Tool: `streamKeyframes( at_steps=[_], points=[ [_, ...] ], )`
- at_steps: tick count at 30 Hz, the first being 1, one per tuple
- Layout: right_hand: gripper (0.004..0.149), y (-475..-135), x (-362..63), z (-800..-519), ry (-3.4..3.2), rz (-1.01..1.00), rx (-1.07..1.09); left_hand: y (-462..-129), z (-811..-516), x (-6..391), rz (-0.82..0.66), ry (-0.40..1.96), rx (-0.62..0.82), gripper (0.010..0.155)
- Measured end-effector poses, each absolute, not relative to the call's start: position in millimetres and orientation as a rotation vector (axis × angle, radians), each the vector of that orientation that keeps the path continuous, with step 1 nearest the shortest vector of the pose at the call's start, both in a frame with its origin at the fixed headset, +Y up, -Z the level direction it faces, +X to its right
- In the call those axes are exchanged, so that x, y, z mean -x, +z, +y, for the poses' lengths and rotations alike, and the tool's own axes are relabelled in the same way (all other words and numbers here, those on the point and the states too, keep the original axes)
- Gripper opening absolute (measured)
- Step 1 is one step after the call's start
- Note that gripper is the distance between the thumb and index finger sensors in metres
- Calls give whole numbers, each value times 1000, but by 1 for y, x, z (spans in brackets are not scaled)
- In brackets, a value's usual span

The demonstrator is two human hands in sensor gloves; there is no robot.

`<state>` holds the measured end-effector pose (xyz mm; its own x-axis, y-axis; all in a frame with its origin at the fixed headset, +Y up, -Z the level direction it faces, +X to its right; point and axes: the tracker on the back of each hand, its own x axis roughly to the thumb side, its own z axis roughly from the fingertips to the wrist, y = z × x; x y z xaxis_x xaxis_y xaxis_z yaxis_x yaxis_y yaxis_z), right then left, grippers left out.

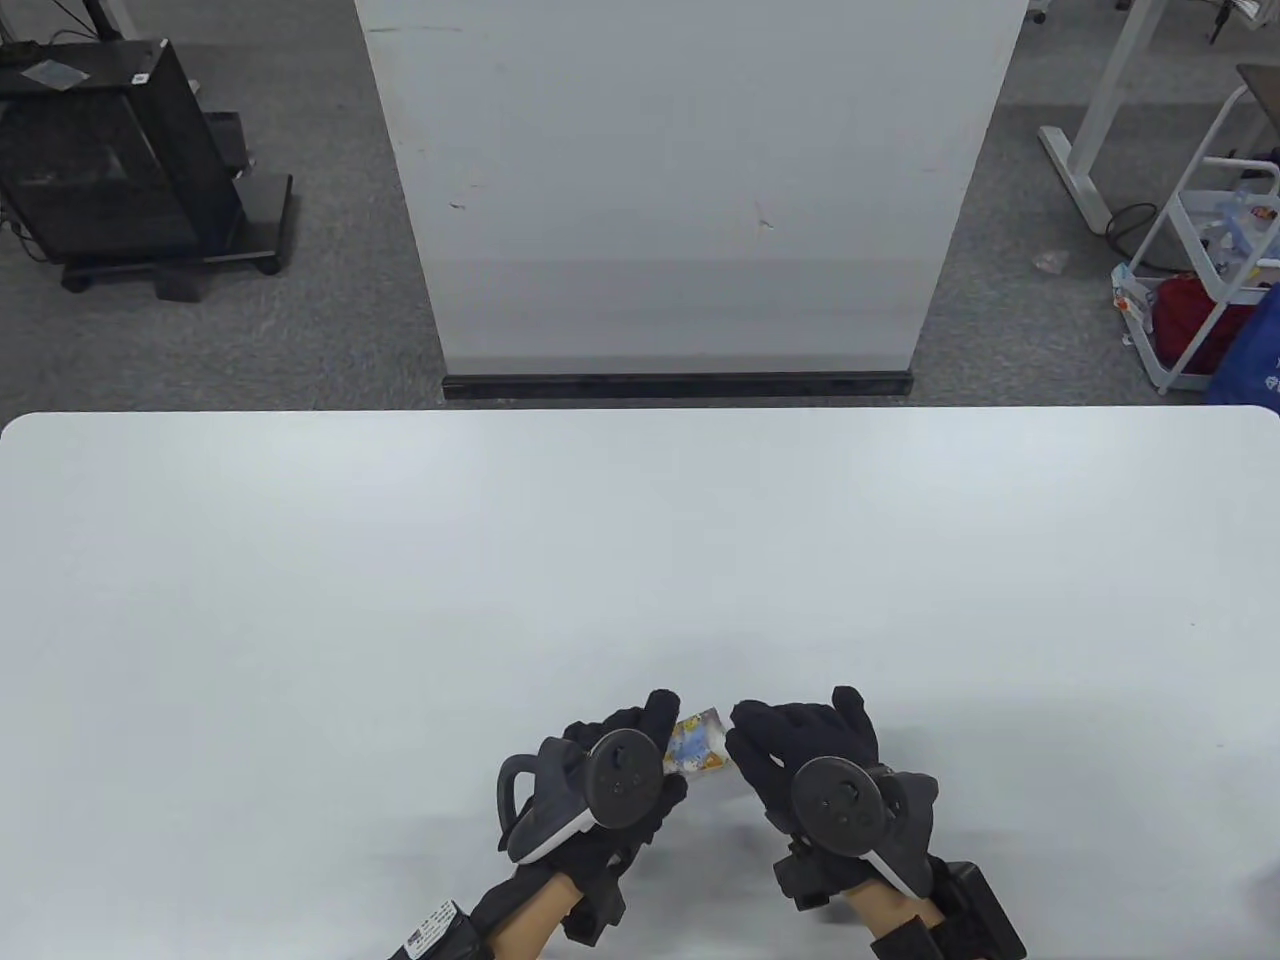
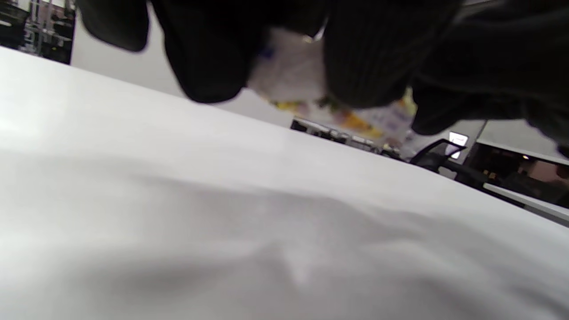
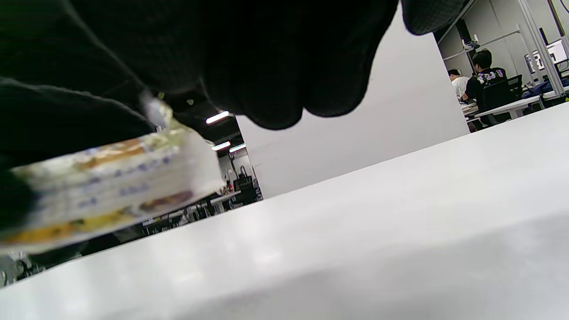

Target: Tear open small pack of tissues

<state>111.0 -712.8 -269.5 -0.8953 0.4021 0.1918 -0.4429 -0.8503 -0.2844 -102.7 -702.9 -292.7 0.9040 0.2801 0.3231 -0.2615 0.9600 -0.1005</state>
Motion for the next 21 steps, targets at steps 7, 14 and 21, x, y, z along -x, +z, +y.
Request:
streamKeyframes(
  at_steps=[7,14,21],
  points=[
    [73,-270,-107,-715,2812,-356,-219,-319,-693,163,-124,297,-41,73],
    [84,-274,-104,-725,2886,-189,-241,-342,-697,236,156,340,-87,73],
    [85,-277,-102,-730,2910,-82,-263,-352,-715,283,395,312,-49,72]
  ],
)
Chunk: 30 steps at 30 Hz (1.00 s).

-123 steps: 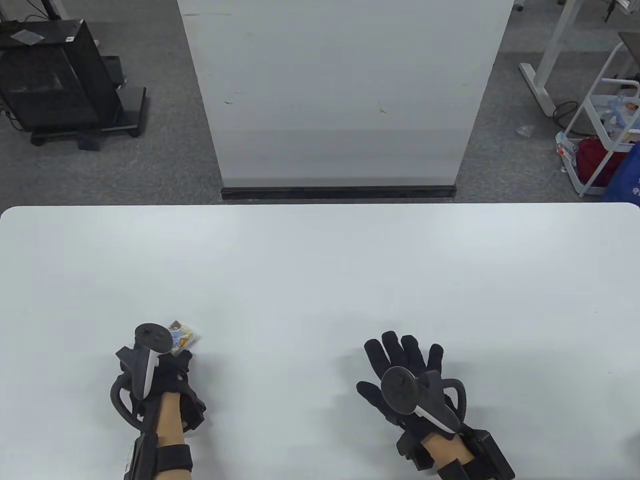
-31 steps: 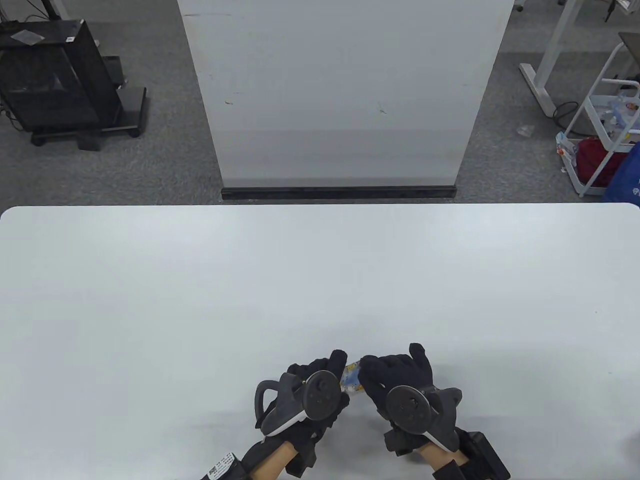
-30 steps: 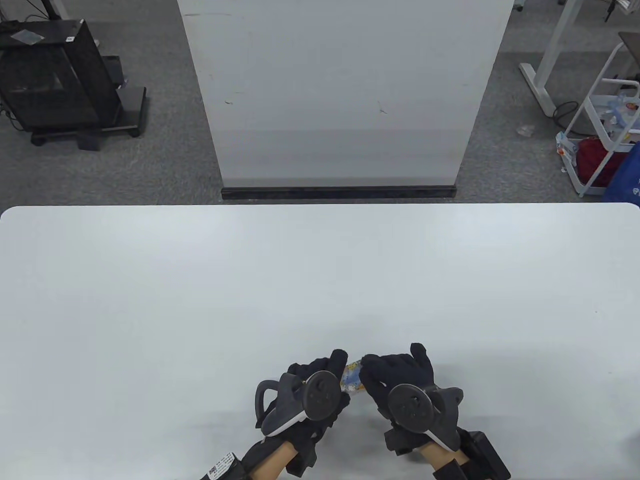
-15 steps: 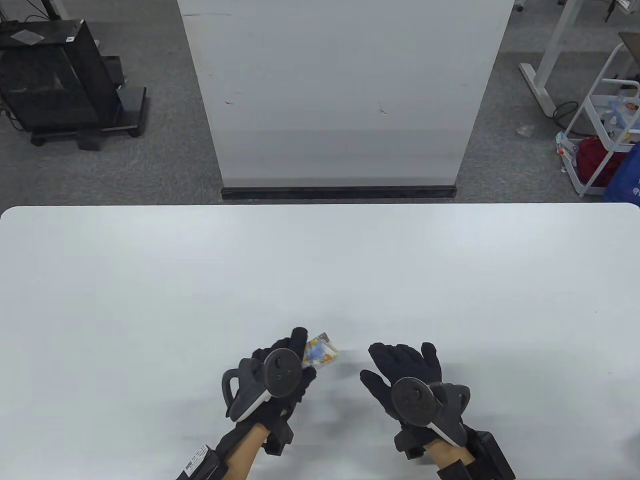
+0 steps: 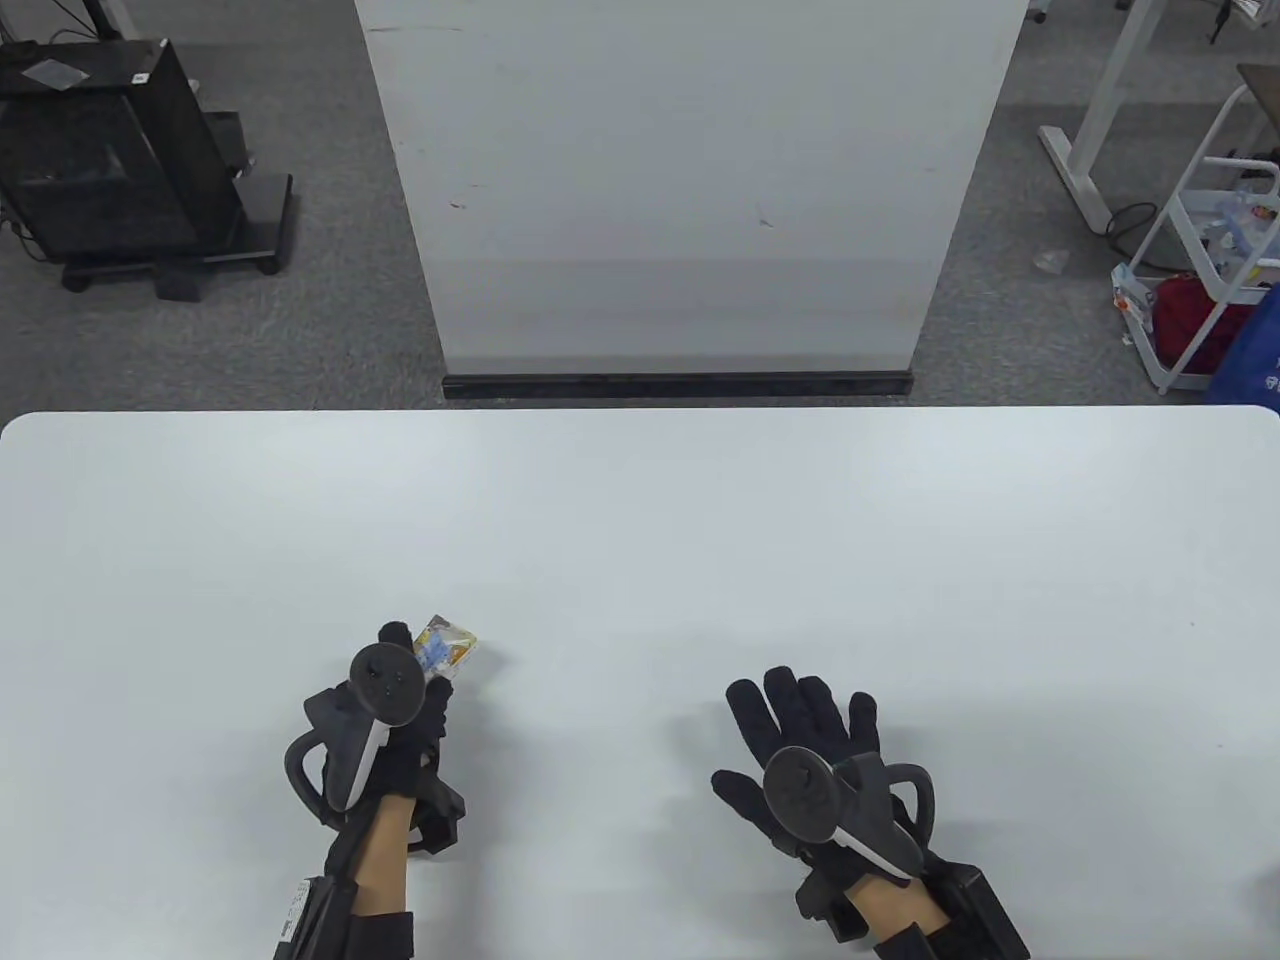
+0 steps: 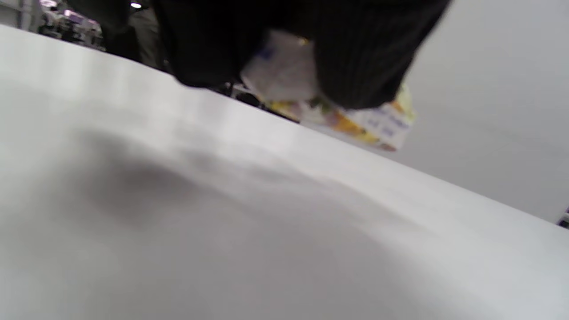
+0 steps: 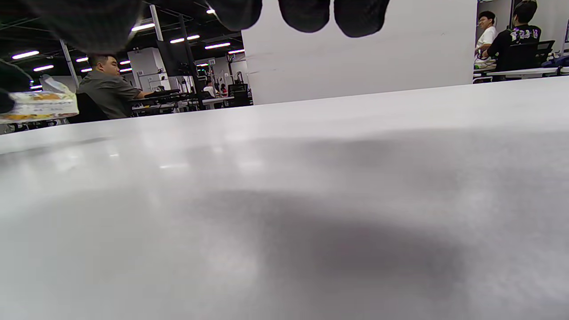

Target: Tear open small pack of tissues

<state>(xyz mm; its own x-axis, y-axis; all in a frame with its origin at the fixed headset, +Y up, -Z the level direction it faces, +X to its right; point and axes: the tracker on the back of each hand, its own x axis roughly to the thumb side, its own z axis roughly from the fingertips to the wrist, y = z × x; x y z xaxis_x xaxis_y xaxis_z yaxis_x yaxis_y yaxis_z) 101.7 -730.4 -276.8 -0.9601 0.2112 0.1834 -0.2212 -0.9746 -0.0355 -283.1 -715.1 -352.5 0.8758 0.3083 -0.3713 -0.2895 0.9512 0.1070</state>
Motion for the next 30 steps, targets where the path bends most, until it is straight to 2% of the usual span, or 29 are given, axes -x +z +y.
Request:
streamKeyframes(
  at_steps=[4,8,10,15,18,24,30],
  points=[
    [86,-276,-101,-731,2916,-65,-267,-353,-722,298,501,258,-22,72],
    [86,-276,-100,-732,2940,-13,-268,-355,-727,308,544,246,31,72],
    [86,-276,-100,-732,2944,-10,-266,-356,-728,310,544,229,70,74],
    [86,-279,-101,-732,2936,10,-254,-353,-725,303,529,206,65,80],
    [86,-280,-102,-734,2940,19,-246,-350,-720,292,459,213,41,82],
    [87,-282,-105,-733,2901,23,-278,-342,-716,257,228,169,30,82],
    [88,-281,-103,-731,2901,-11,-282,-337,-721,220,66,137,118,84]
  ],
)
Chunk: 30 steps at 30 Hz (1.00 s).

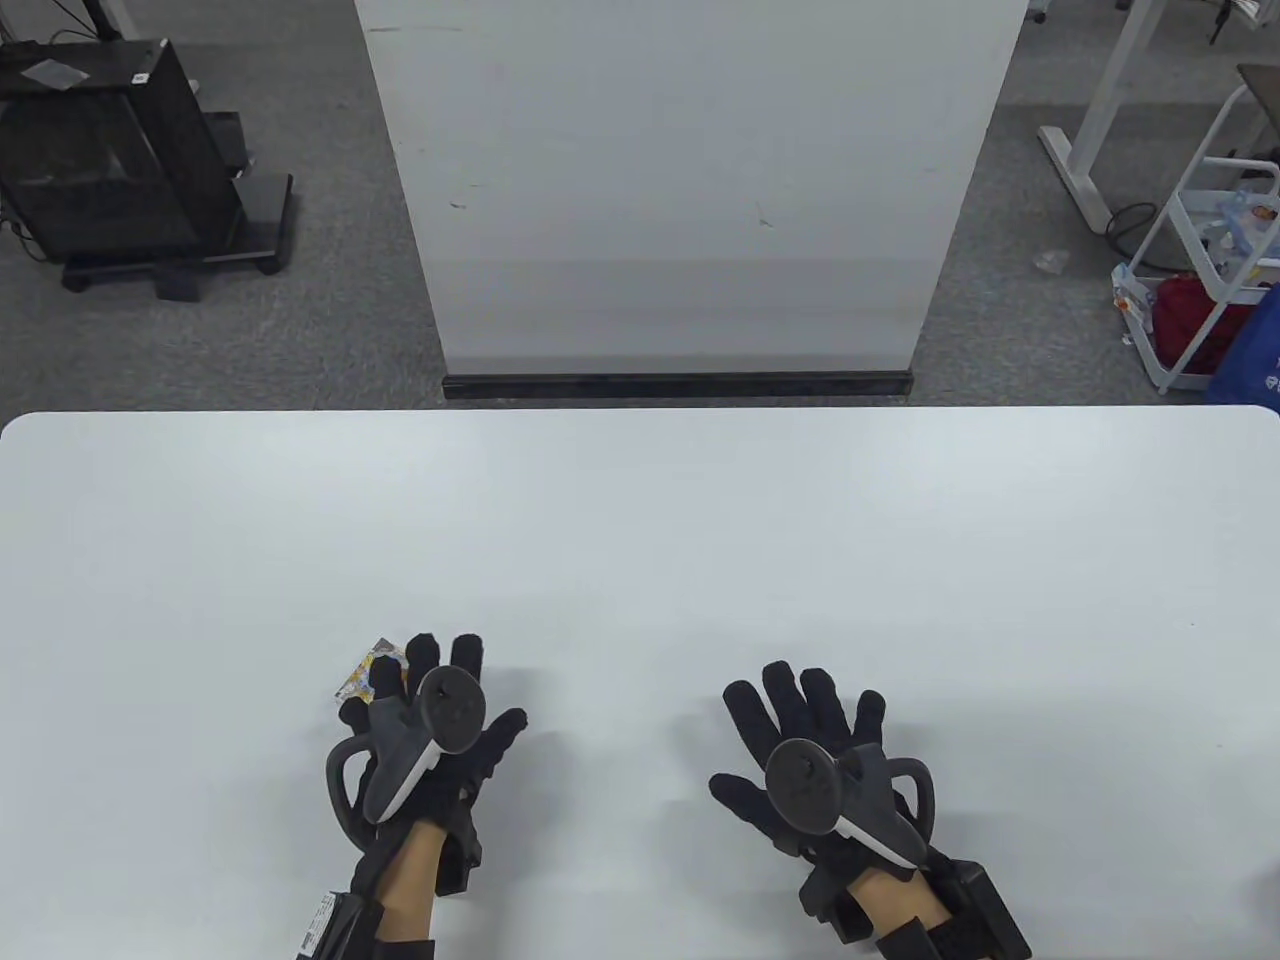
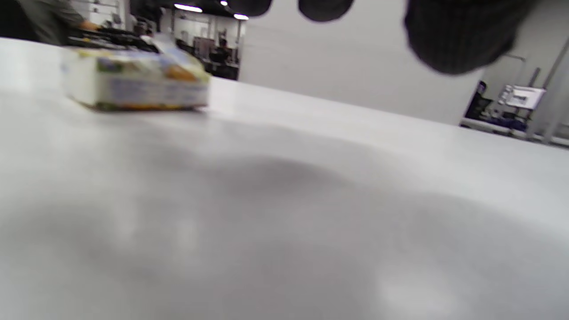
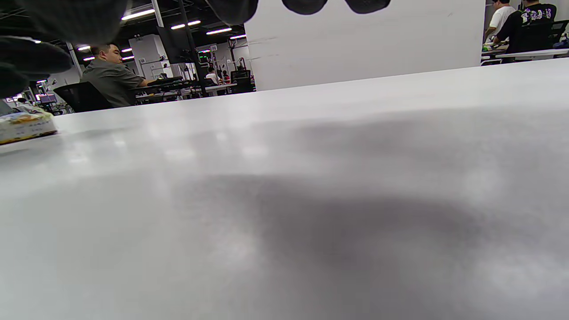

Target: Tear open small pack of tissues

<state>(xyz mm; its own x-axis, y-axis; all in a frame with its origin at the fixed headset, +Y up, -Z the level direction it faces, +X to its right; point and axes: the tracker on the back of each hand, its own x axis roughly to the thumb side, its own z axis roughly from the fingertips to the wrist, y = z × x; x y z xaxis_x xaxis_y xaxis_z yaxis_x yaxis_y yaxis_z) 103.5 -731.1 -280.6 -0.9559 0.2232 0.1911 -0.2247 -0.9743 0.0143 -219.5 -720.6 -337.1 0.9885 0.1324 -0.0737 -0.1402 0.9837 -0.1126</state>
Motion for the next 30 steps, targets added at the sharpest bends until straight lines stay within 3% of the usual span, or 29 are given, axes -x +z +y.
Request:
streamKeyframes(
  at_steps=[6,15,30],
  points=[
    [87,-280,-104,-730,2884,-126,-264,-331,-721,192,-39,112,135,84],
    [87,-281,-105,-729,2904,-105,-248,-321,-729,157,-152,84,199,83],
    [87,-282,-105,-729,2902,-98,-250,-317,-734,147,-188,79,224,83]
  ],
)
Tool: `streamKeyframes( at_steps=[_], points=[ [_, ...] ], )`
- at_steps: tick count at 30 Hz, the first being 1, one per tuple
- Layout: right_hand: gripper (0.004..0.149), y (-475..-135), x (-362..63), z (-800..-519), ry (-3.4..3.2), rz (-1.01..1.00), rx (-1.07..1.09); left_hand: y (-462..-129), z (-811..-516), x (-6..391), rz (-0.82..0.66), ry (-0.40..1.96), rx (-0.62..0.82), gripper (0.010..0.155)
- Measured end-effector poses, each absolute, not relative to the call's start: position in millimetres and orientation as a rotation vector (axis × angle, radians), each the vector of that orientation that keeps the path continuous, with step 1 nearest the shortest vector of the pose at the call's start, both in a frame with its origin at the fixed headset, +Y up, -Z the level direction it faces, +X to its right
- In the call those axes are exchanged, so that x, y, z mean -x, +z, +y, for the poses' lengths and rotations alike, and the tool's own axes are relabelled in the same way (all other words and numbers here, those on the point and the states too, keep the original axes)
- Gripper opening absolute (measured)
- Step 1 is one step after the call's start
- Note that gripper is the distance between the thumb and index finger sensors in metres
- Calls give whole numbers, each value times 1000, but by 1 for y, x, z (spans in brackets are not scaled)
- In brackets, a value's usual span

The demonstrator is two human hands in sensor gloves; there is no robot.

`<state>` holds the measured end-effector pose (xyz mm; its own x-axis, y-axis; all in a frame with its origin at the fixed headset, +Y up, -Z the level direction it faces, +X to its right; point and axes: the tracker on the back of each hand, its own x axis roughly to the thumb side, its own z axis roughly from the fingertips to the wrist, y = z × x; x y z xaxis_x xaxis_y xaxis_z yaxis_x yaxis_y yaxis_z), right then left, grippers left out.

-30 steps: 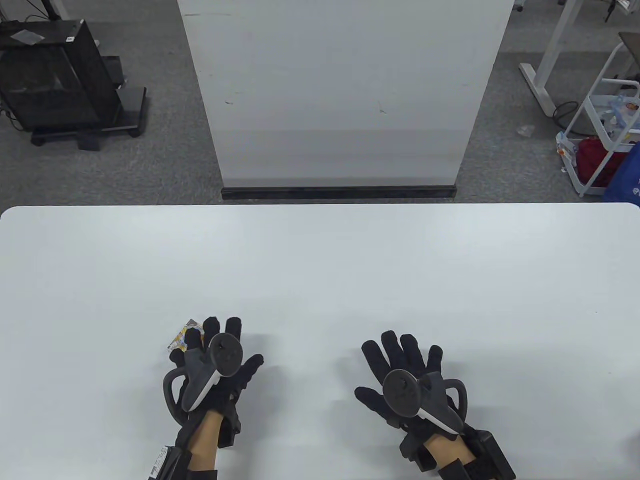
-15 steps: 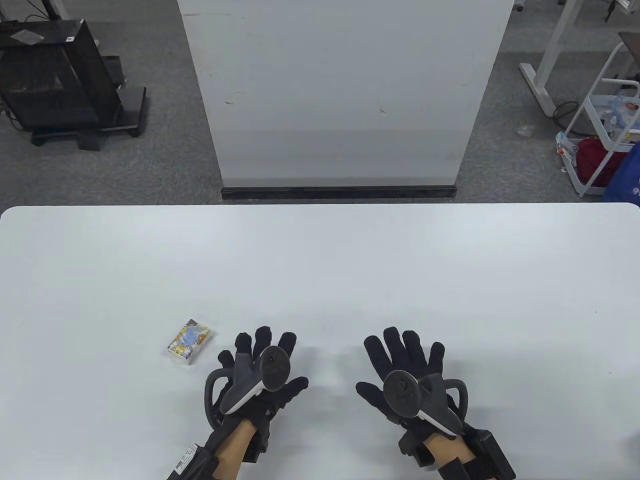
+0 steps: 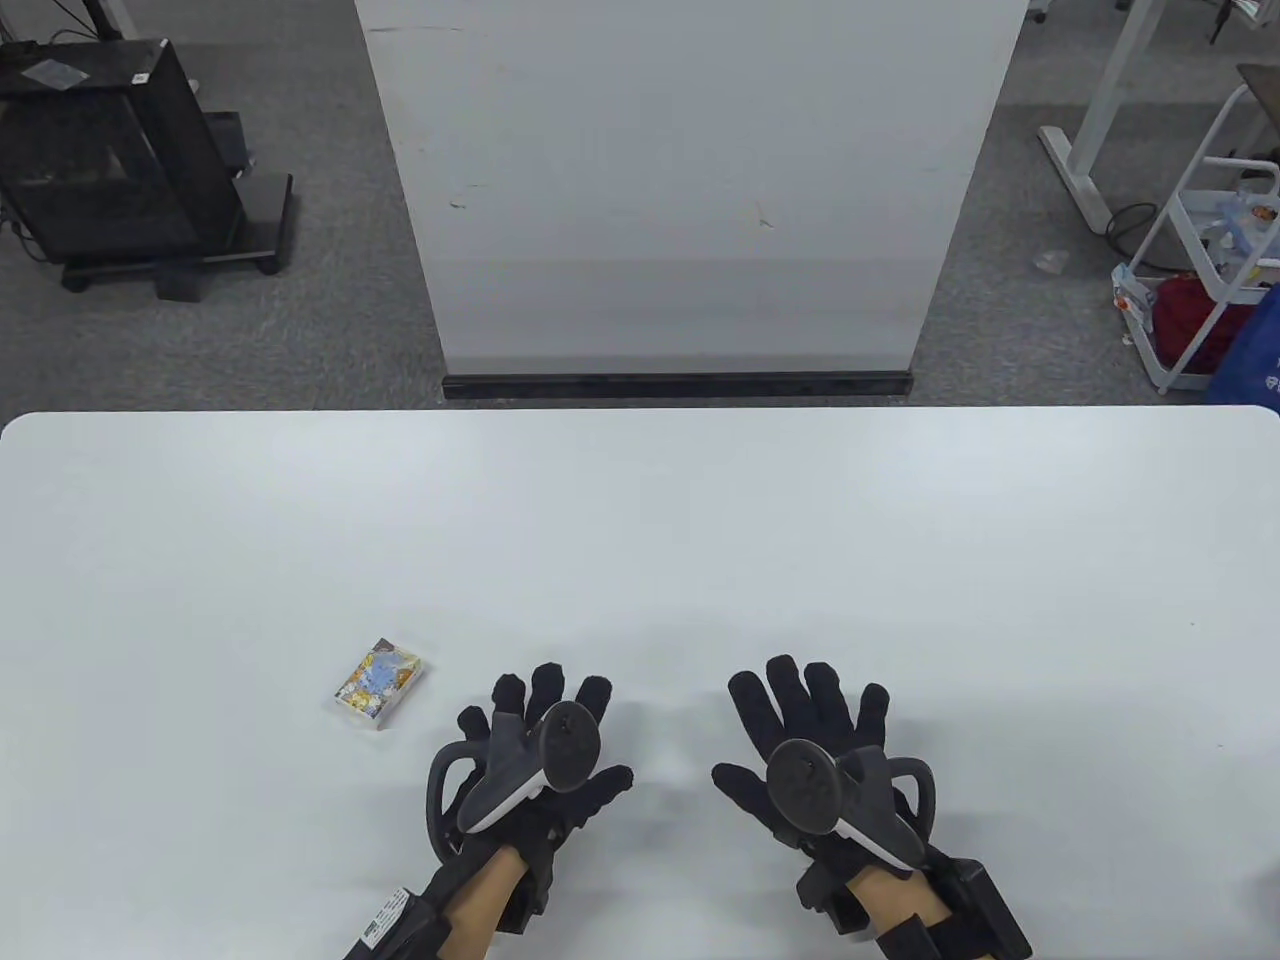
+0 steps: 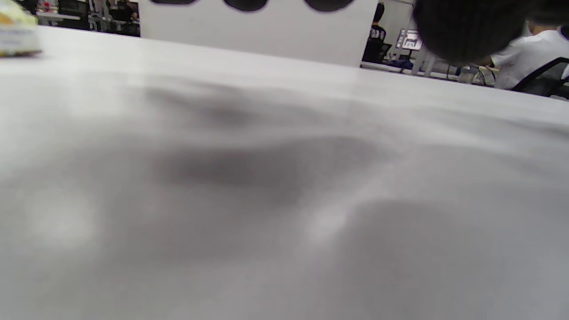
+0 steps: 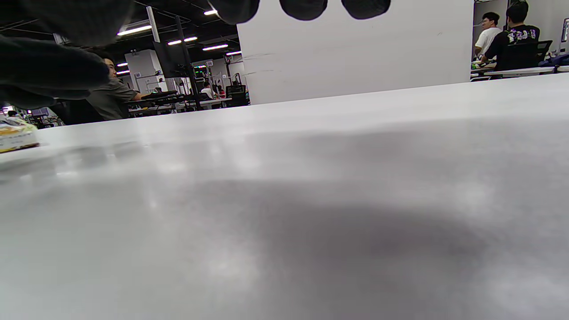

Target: Tear open small pack of tissues

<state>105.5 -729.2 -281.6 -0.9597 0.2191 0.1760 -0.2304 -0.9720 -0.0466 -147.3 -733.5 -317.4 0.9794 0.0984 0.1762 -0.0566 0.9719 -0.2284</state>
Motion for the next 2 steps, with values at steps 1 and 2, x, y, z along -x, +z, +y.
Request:
streamKeyframes(
  at_steps=[1,2],
  points=[
    [87,-282,-105,-729,2902,-100,-250,-317,-734,147,-189,77,227,83],
    [87,-281,-105,-729,2903,-103,-250,-317,-734,147,-186,74,234,83]
  ],
)
